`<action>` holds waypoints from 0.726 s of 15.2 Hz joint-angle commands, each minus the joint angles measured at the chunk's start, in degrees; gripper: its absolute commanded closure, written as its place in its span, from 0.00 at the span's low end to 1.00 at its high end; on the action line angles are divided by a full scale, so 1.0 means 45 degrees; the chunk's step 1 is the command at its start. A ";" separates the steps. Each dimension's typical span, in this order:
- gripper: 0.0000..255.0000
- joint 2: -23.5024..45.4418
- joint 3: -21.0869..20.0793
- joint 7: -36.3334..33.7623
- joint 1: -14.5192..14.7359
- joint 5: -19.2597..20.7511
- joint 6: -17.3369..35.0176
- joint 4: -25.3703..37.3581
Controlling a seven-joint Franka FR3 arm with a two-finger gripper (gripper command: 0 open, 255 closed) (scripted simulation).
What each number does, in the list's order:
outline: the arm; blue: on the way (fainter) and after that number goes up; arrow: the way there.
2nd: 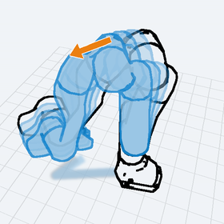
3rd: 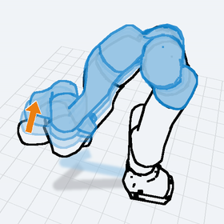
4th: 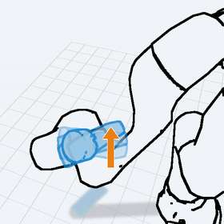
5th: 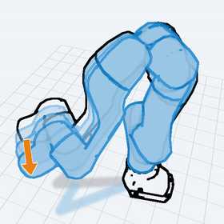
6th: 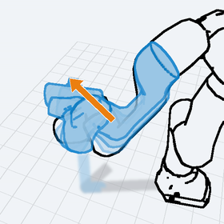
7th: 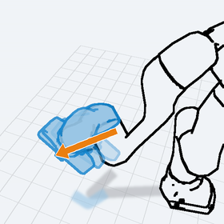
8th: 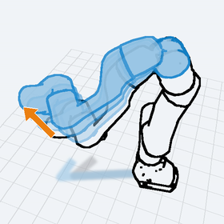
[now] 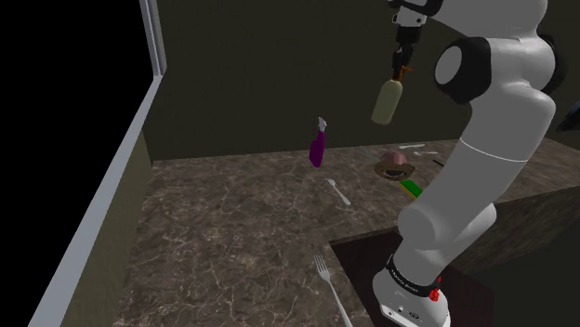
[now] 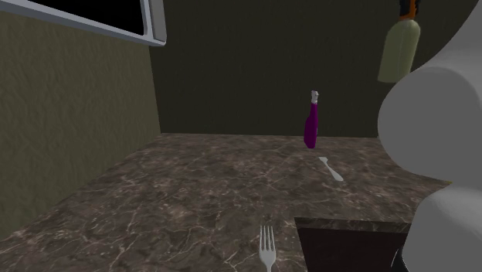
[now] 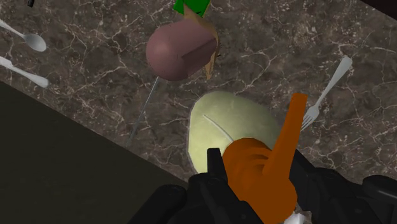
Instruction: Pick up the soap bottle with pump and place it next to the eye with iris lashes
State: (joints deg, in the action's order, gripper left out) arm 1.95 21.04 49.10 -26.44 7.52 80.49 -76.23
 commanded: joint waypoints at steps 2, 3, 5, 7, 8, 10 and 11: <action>1.00 -0.0302 -0.0039 -0.0139 0.0048 0.0102 0.0592 -0.0874; 1.00 -0.0399 -0.0052 -0.0188 0.0061 0.0135 0.0790 -0.1167; 1.00 -0.0576 -0.0074 -0.0280 0.0083 0.0195 0.1177 -0.1730; 1.00 -0.0733 -0.0092 -0.0367 0.0100 0.0248 0.1555 -0.2264; 1.00 -0.0805 -0.0099 -0.0408 0.0106 0.0273 0.1742 -0.2521; 1.00 -0.0935 -0.0112 -0.0486 0.0115 0.0318 0.2109 -0.3018; 1.00 -0.0994 -0.0117 -0.0524 0.0119 0.0339 0.2291 -0.3259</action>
State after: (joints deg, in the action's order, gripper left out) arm -2.15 20.51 46.87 -25.90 8.91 89.92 -89.72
